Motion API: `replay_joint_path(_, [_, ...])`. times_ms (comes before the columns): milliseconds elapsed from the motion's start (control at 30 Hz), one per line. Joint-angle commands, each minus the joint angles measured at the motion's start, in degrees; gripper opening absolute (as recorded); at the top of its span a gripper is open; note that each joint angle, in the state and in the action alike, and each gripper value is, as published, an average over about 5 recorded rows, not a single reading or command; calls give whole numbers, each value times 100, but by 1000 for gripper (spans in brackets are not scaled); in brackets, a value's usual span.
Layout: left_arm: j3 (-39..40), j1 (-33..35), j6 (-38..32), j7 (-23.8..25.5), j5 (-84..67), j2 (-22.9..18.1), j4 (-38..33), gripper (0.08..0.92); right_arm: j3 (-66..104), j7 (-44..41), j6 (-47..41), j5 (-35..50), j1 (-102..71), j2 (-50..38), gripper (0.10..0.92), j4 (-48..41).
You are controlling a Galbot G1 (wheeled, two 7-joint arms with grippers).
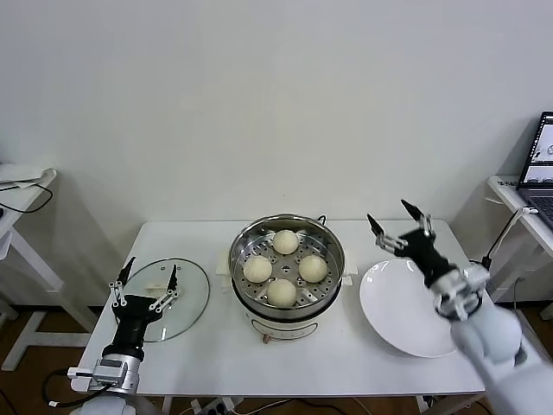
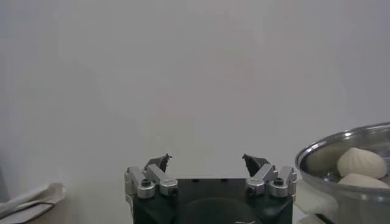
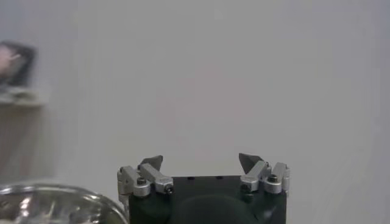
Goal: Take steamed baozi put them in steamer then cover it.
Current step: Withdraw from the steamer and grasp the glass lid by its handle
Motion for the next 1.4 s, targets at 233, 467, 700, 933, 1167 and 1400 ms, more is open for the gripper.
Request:
replay_joint_path(233, [-15, 33, -879, -384, 2110, 137, 926, 823, 694, 872, 1387, -1069, -1777, 2202, 823, 479])
replay_joint_path(467, [-102, 144, -1623, -1138, 4691, 394, 1465, 823, 685, 840, 1375, -1073, -1745, 2217, 823, 444])
replay_joint_path(700, [-222, -5, -1832, -1789, 6512, 542, 2150, 823, 623, 814, 1377, -1127, -1669, 2247, 823, 269])
replay_joint_path(933, [-265, -360, -1804, -1961, 7094, 573, 2716, 823, 606, 793, 1372, -1141, -1631, 2254, 823, 208])
replay_joint_path(1167, [-299, -880, -1533, -1990, 7170, 584, 3158, 823, 576, 769, 1380, -1173, -1634, 2305, 823, 170])
replay_joint_path(1400, [-326, -1356, -1213, -1988, 7204, 553, 3465, 823, 576, 753, 1389, -1187, -1609, 2325, 823, 121])
